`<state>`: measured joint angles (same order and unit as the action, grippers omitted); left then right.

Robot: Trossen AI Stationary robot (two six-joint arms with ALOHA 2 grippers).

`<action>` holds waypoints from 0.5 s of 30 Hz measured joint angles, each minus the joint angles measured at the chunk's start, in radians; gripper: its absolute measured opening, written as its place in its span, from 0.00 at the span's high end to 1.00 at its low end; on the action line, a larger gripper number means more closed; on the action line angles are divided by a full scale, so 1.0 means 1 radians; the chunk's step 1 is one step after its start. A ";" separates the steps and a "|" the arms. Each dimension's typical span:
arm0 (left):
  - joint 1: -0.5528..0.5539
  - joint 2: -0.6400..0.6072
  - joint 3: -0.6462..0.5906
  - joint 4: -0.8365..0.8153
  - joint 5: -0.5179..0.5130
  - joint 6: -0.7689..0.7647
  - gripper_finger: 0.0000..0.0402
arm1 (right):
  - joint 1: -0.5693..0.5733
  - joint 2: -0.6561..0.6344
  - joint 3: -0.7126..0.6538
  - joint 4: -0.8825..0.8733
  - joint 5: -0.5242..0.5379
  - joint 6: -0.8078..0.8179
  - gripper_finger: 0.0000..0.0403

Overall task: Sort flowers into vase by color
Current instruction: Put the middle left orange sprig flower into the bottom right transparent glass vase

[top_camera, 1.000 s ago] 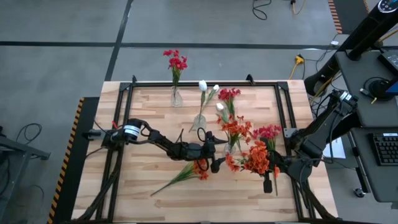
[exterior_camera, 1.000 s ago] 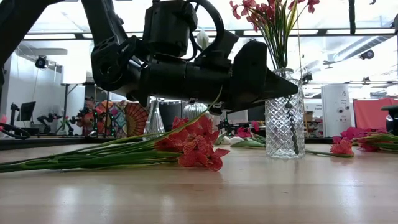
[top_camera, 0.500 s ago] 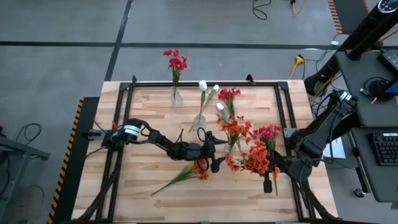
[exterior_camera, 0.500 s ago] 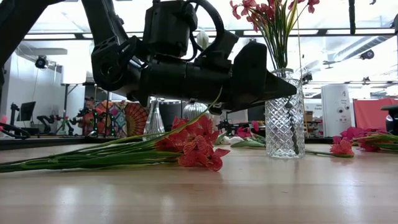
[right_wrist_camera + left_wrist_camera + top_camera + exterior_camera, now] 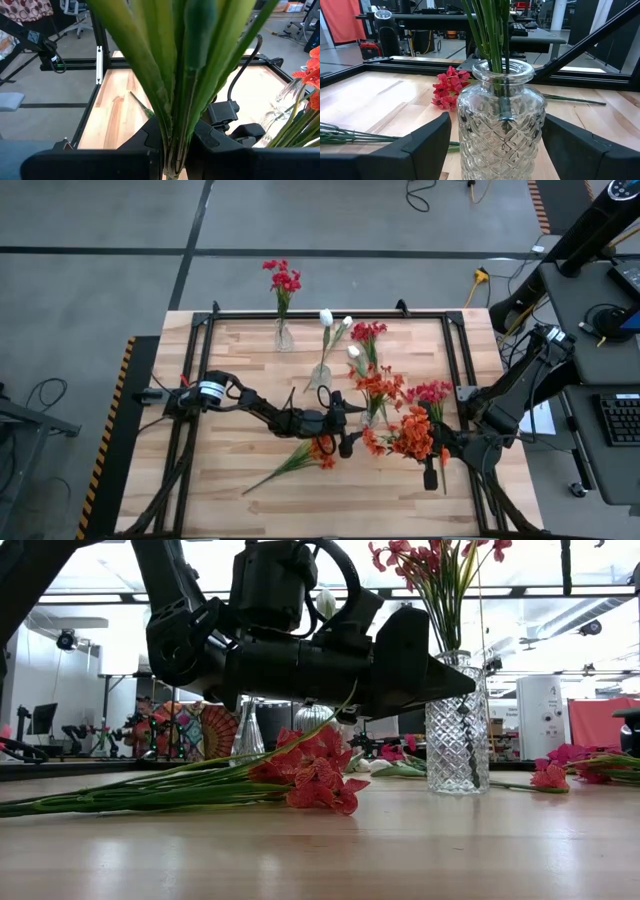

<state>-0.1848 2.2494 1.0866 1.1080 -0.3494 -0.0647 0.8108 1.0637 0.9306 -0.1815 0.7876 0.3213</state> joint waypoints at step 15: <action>0.000 0.000 0.000 -0.003 -0.001 0.000 0.36 | -0.064 0.016 -0.002 0.093 0.001 -0.095 0.91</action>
<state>-0.1848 2.2494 1.0863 1.1050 -0.3508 -0.0647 0.7471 1.0796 0.9287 -0.0888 0.7881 0.2266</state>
